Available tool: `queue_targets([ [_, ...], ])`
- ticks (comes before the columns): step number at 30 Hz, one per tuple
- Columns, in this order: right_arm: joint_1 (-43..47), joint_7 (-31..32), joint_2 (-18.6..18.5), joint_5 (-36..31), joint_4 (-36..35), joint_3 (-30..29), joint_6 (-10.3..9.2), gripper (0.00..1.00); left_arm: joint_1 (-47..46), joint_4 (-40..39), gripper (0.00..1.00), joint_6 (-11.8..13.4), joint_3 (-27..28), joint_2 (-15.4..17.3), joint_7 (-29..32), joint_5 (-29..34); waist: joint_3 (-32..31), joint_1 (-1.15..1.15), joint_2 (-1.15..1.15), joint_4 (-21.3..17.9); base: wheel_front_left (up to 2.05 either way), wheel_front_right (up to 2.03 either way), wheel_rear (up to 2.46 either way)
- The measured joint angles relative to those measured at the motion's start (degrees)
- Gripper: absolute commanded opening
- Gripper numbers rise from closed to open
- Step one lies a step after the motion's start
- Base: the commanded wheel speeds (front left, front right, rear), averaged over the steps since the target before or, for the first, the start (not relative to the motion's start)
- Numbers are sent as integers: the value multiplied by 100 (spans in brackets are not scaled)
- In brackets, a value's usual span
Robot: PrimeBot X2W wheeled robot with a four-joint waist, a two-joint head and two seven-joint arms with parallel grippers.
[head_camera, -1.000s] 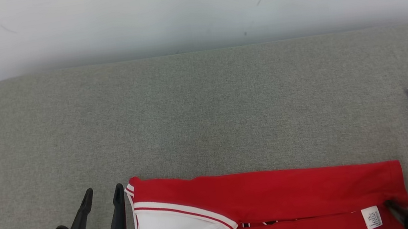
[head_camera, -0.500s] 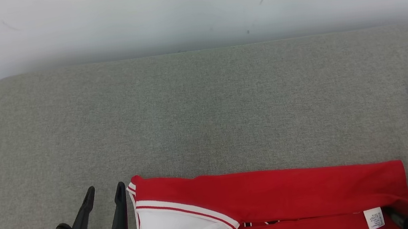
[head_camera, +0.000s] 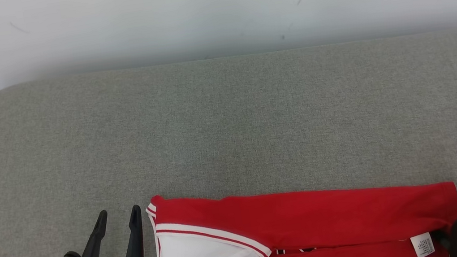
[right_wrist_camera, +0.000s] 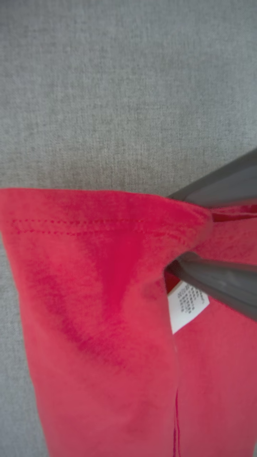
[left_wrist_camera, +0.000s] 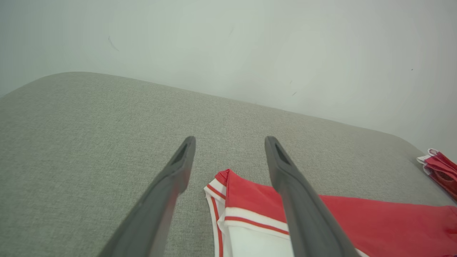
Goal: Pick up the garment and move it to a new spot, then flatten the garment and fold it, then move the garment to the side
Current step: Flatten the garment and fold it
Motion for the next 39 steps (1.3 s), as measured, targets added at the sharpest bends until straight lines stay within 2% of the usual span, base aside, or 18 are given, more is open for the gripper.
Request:
queue_targets([
  [3, -1, 11, 0, 0, -41, 23, 0, 28, -1, 5, 100, 0, -7, 2, -5, -8, 4, 0, 0, 5, 0, 0, 0],
  [4, -1, 13, 0, 4, -53, 31, 0, 16, -2, 8, 100, 0, -8, 4, -5, -12, 6, 0, 0, 5, 0, 0, 0],
  [6, -2, 30, 12, 16, -92, 53, 0, 0, -5, 9, 100, 2, -12, 4, -7, -13, 11, 0, 0, 7, 0, 0, 0],
  [14, -2, 9, 45, 41, -330, -160, 2, 0, -11, 16, 100, 27, -13, 25, -43, -21, -2, 1, 0, -22, 0, 0, 0],
  [31, 123, 617, 47, -662, -1553, -1881, 3, 0, -10, 18, 100, 98, -51, 54, -74, -56, -45, 1, 0, -52, 0, 0, 0],
  [39, 144, 966, 47, -1073, -2142, -2405, 3, 0, -6, 44, 100, 55, -110, 68, -74, -74, -86, 1, 0, -73, 0, 0, 0],
])
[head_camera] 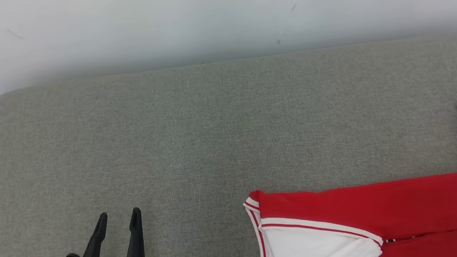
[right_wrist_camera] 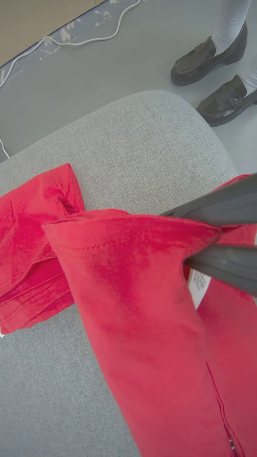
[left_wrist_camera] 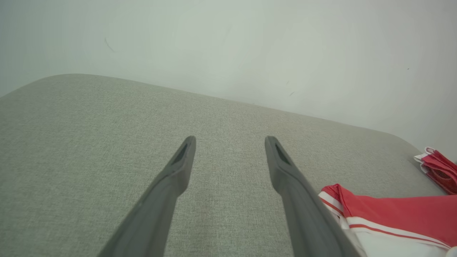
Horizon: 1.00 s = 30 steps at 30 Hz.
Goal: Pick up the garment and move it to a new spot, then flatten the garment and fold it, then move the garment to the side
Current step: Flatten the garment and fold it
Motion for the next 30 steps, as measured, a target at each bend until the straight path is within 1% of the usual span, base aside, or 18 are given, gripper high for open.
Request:
queue_targets([
  [5, -18, 157, -2, -165, -280, -25, 0, 0, 25, 7, 100, -4, -23, 23, 0, -29, -49, -1, 0, -3, 0, 0, 0],
  [8, -18, 267, -5, -159, -342, 210, 0, 0, 29, 12, 100, -9, -36, 30, 0, -37, -72, -1, 0, 5, 0, 0, 0],
  [14, 126, 431, -5, 174, -361, 995, 0, 0, 30, 26, 100, -31, -69, 35, 1, -44, -84, -1, 0, 42, 0, 0, 0],
  [21, 187, 413, -7, 302, -287, 1963, 0, 0, 19, 48, 100, -30, -90, 32, 3, -69, -37, -1, 0, 80, 0, 0, 0],
  [23, 136, 397, -9, 314, -227, 2278, 0, 0, 5, 55, 100, -30, -93, 32, 3, -77, -17, -1, 0, 85, 0, 0, 0],
  [24, 136, 397, -9, 314, -227, 2278, 0, 0, 5, 55, 100, -30, -93, 32, 3, -77, -17, -1, 0, 85, 0, 0, 0],
  [28, -81, 391, -3, 309, -92, 2930, 0, 0, -70, 67, 100, -36, -113, 23, 1, -85, 28, -1, 0, 112, 0, 0, 0],
  [30, -232, 348, -7, 312, 22, 3164, 0, 0, -92, 86, 100, -40, -122, 19, -1, -85, 43, -1, 0, 130, 0, 0, 0],
])
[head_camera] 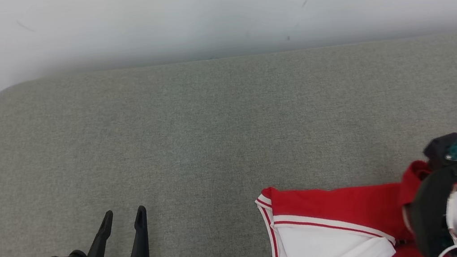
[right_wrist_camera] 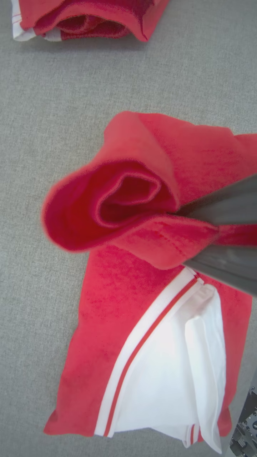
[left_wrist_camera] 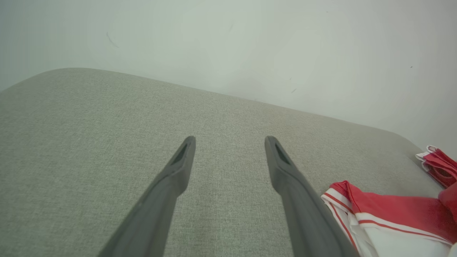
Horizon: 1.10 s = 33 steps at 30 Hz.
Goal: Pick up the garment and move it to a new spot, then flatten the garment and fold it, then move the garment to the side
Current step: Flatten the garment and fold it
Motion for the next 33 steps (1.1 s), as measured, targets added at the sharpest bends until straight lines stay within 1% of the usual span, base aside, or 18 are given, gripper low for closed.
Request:
queue_targets([
  [9, -380, -146, -1, 258, 576, 1139, 0, 0, -85, 100, 100, -21, -29, -21, -38, -14, 23, 0, 0, 127, 0, 0, 0],
  [17, -701, -330, -3, 463, 995, 1807, -1, 0, -92, 131, 100, -20, -56, -20, -66, -52, 24, 0, 0, 178, 0, 0, 0],
  [24, -860, -460, -3, 619, 1183, 2148, -1, 0, -102, 149, 100, -20, -75, -19, -83, -74, 21, 0, 0, 216, 0, 0, 0],
  [33, -1020, -631, -2, 782, 1405, 2379, -1, 0, -105, 162, 100, -14, -101, -12, -89, -102, 5, 0, 0, 230, 0, 0, 0],
])
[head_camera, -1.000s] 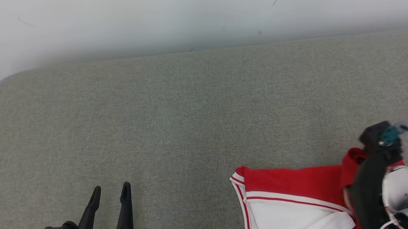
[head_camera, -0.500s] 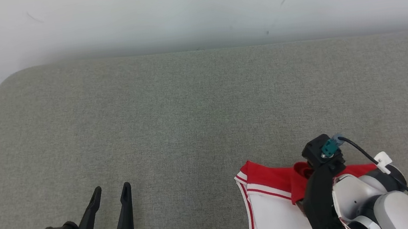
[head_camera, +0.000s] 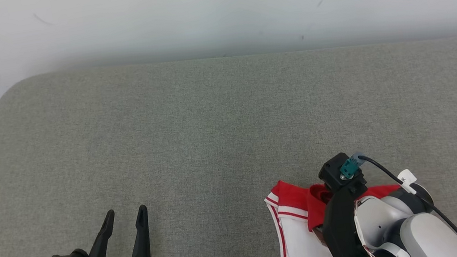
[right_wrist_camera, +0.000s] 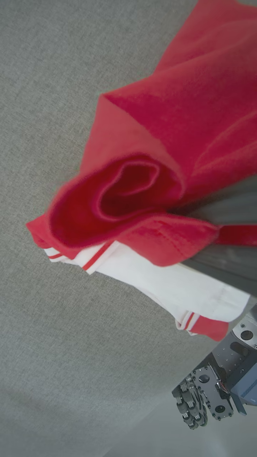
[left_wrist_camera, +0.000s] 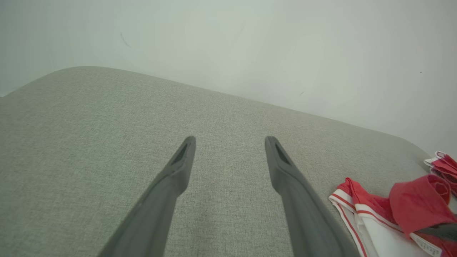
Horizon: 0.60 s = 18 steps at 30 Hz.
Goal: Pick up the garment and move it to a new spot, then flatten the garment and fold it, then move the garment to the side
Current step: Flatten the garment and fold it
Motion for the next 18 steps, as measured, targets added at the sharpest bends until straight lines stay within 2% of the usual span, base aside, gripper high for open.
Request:
queue_targets([
  [6, -73, -121, 0, 78, 172, 89, 0, 0, -12, 9, 100, 2, -25, 4, 0, -7, -9, 0, 0, 17, 0, 0, 0],
  [7, -82, -129, 0, 81, 200, 89, 0, 13, -15, 11, 100, 2, -32, 4, 0, -8, -12, 0, 0, 21, 0, 0, 0],
  [8, -86, -146, -1, 98, 225, 101, 0, 13, -16, 13, 100, 3, -36, 4, 0, -11, -14, 0, 0, 26, 0, 0, 0],
  [9, -85, -212, 0, 146, 235, 97, 1, 67, -16, 16, 100, 3, -40, 4, 0, -13, -16, 0, 0, 30, 0, 0, 0],
  [10, -90, -275, 5, 182, 252, 64, 0, 100, -16, 18, 100, 10, -44, 4, 0, -14, -19, 0, 0, 32, 0, 0, 0],
  [18, -143, -626, 1, 726, 131, -14, 0, 100, -15, 30, 100, 27, -67, 13, -2, -34, -66, 0, 0, 29, 0, 0, 0],
])
